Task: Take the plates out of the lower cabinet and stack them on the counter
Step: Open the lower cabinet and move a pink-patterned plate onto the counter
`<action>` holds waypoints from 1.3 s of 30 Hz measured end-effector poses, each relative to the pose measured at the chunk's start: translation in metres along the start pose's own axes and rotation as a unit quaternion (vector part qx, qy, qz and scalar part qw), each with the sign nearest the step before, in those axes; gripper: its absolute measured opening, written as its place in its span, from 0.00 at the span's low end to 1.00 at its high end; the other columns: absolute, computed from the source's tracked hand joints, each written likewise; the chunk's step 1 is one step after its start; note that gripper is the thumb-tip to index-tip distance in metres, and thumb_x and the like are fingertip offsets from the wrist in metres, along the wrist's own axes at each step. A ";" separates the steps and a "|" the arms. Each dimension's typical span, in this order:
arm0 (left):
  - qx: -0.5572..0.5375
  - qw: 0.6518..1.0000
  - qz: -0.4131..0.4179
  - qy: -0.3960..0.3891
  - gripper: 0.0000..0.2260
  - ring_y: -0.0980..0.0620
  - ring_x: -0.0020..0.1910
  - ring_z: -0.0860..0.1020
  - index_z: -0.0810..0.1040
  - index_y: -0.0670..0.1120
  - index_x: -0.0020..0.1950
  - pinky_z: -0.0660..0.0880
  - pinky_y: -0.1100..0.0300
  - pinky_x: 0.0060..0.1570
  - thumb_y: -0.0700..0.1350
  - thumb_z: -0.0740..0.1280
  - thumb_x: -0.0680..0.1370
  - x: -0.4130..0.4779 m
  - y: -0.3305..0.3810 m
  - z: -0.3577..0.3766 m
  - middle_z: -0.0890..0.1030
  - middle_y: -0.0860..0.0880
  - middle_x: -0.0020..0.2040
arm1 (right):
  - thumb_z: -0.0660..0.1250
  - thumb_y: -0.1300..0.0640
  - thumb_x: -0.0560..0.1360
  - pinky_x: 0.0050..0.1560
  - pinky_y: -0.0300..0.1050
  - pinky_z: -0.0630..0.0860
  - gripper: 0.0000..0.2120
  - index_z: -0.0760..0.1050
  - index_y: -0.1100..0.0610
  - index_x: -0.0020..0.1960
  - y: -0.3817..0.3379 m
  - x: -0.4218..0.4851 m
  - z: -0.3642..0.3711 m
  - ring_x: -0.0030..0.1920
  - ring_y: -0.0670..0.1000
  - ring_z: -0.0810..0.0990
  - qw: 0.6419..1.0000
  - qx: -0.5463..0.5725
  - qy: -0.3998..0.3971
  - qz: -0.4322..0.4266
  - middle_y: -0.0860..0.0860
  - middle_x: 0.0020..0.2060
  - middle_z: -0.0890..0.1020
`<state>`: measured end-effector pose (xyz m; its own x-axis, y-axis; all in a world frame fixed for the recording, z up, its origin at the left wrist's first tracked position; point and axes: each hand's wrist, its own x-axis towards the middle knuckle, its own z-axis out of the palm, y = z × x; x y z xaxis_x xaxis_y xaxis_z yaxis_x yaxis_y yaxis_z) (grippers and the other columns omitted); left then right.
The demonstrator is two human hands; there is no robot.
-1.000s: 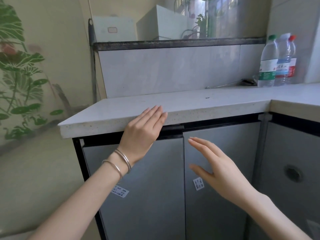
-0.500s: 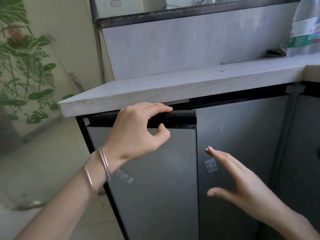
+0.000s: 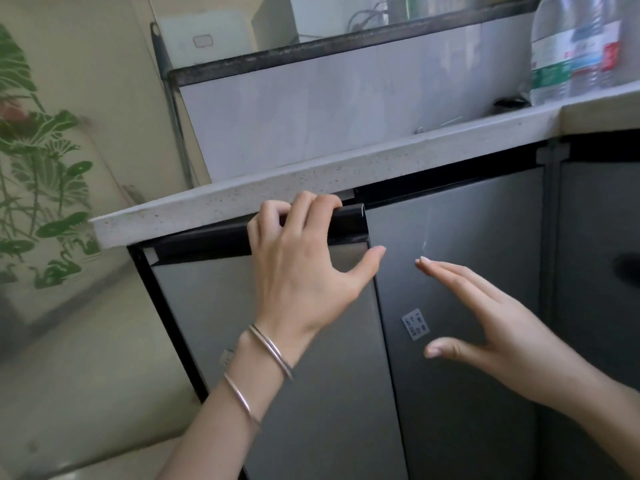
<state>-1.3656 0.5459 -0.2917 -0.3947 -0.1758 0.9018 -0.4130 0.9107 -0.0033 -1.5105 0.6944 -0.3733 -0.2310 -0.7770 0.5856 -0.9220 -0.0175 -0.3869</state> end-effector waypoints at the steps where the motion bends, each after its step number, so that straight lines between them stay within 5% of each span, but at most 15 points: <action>1: -0.003 1.000 -0.003 0.014 0.23 0.47 0.48 0.69 0.76 0.48 0.52 0.62 0.56 0.50 0.63 0.65 0.65 -0.001 0.003 0.001 0.77 0.53 0.47 | 0.57 0.25 0.63 0.63 0.31 0.57 0.43 0.47 0.38 0.73 -0.003 -0.003 0.003 0.69 0.33 0.56 1.000 -0.005 -0.003 -0.004 0.31 0.70 0.56; 7: -0.066 0.996 0.017 0.063 0.20 0.46 0.45 0.71 0.75 0.43 0.47 0.65 0.57 0.49 0.55 0.65 0.63 -0.015 0.008 -0.017 0.76 0.49 0.43 | 0.58 0.27 0.64 0.64 0.31 0.57 0.42 0.50 0.39 0.73 -0.029 -0.017 0.002 0.69 0.34 0.57 0.999 0.003 0.016 -0.030 0.33 0.70 0.59; 15: -0.191 0.980 0.052 -0.005 0.13 0.50 0.45 0.69 0.72 0.49 0.48 0.65 0.64 0.49 0.47 0.65 0.64 -0.050 -0.008 -0.104 0.73 0.54 0.42 | 0.59 0.27 0.64 0.64 0.34 0.60 0.39 0.51 0.35 0.71 -0.066 -0.028 0.004 0.69 0.34 0.59 0.997 0.027 0.021 -0.072 0.30 0.69 0.60; 20: -0.206 0.976 0.043 0.056 0.11 0.41 0.47 0.74 0.68 0.44 0.46 0.71 0.50 0.56 0.38 0.63 0.65 -0.084 -0.036 -0.152 0.73 0.44 0.43 | 0.55 0.23 0.63 0.65 0.44 0.67 0.39 0.52 0.34 0.71 -0.080 -0.028 0.019 0.68 0.37 0.64 0.994 0.041 0.004 -0.104 0.32 0.69 0.62; 23: -0.189 0.979 0.018 0.074 0.10 0.44 0.50 0.76 0.69 0.41 0.46 0.70 0.55 0.59 0.35 0.64 0.66 -0.097 -0.054 -0.172 0.74 0.44 0.44 | 0.54 0.22 0.62 0.62 0.44 0.69 0.39 0.53 0.33 0.70 -0.095 -0.024 0.028 0.67 0.36 0.64 0.992 0.045 -0.007 -0.121 0.31 0.68 0.62; 30: -0.036 0.994 -0.005 0.107 0.11 0.50 0.58 0.76 0.75 0.38 0.48 0.71 0.55 0.61 0.30 0.68 0.67 -0.114 -0.069 -0.198 0.77 0.45 0.52 | 0.53 0.22 0.62 0.59 0.25 0.60 0.39 0.50 0.32 0.70 -0.118 -0.020 0.038 0.67 0.32 0.60 0.985 0.061 -0.032 -0.159 0.27 0.68 0.57; 35: 0.123 0.977 -0.003 0.172 0.11 0.45 0.67 0.69 0.80 0.39 0.50 0.59 0.48 0.71 0.31 0.66 0.69 -0.130 -0.028 -0.170 0.79 0.44 0.57 | 0.52 0.23 0.63 0.59 0.25 0.57 0.38 0.49 0.32 0.70 -0.104 -0.031 0.033 0.67 0.30 0.58 0.989 0.039 -0.037 -0.141 0.26 0.68 0.56; 39: -0.004 0.993 -0.021 0.116 0.14 0.49 0.69 0.68 0.79 0.42 0.55 0.58 0.48 0.72 0.35 0.66 0.71 -0.147 0.018 -0.100 0.78 0.47 0.59 | 0.53 0.24 0.65 0.60 0.27 0.58 0.38 0.51 0.36 0.71 -0.076 -0.048 0.022 0.65 0.33 0.62 0.995 0.004 -0.038 -0.093 0.28 0.68 0.59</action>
<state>-1.2335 0.6257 -0.3809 -0.1766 -0.1229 0.9766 -0.4181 0.9076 0.0386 -1.4222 0.7192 -0.3875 -0.0329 -0.8050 0.5924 -0.9442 -0.1692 -0.2824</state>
